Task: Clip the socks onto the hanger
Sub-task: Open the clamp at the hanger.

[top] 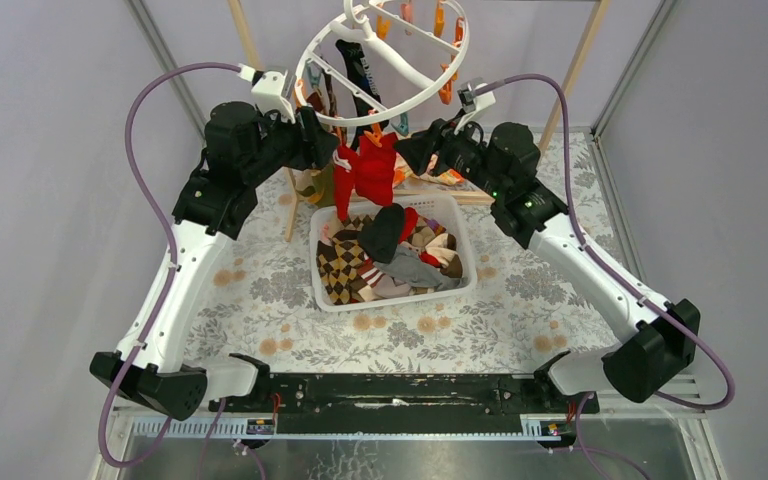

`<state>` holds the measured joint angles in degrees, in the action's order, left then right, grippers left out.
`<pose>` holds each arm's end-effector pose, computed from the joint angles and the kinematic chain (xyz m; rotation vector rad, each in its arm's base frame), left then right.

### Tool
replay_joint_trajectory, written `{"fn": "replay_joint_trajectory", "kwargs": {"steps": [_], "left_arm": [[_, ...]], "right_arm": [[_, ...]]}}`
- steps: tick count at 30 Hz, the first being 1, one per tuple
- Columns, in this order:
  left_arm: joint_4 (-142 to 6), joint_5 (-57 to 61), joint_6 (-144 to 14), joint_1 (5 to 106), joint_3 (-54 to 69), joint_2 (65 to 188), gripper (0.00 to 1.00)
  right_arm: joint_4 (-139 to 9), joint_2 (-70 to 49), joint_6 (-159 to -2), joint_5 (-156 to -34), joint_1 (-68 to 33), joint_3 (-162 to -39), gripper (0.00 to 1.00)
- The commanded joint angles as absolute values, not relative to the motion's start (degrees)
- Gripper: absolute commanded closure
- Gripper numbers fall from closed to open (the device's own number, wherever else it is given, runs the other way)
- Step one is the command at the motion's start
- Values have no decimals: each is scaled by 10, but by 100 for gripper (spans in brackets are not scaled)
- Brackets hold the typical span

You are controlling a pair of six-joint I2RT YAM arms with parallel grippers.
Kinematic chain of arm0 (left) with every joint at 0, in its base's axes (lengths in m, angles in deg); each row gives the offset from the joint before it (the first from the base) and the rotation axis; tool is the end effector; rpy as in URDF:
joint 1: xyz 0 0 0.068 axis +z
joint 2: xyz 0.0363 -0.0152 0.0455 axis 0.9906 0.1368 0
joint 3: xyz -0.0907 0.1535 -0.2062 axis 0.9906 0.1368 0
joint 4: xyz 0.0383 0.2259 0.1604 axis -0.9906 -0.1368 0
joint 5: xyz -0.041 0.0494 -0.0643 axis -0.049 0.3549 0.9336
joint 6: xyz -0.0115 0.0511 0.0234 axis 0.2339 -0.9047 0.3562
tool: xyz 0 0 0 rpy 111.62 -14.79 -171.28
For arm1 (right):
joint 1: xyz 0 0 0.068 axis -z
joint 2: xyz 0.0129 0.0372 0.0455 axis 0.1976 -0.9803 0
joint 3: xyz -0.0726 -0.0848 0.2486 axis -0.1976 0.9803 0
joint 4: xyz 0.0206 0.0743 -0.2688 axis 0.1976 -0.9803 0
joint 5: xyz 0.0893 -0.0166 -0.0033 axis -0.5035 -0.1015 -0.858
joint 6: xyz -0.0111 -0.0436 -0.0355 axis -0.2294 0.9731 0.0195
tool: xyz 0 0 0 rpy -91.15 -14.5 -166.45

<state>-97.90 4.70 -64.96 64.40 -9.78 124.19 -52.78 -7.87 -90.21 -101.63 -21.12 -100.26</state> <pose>0.2737 -0.0956 0.4757 0.2364 1.7805 -0.5365 0.2867 0.1942 0.4350 -0.4082 1.4249 0.8720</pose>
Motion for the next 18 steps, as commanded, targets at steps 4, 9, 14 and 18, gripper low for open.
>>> {"fn": "replay_joint_trajectory", "kwargs": {"steps": [4, 9, 14, 18], "left_arm": [[-987, 33, -668, 645, -106, 1232, 37], [-992, 38, -668, 645, -112, 1234, 37], [-1001, 42, -664, 646, -122, 1239, 37], [-1016, 57, -657, 646, -135, 1239, 37]], "right_arm": [[-442, -79, -848, -1058, -208, -1015, 51], [-400, -61, -825, -1053, -207, -986, 57], [-392, -50, -814, -1063, -207, -973, 74], [-394, -46, -816, -1077, -208, -967, 85]]}}
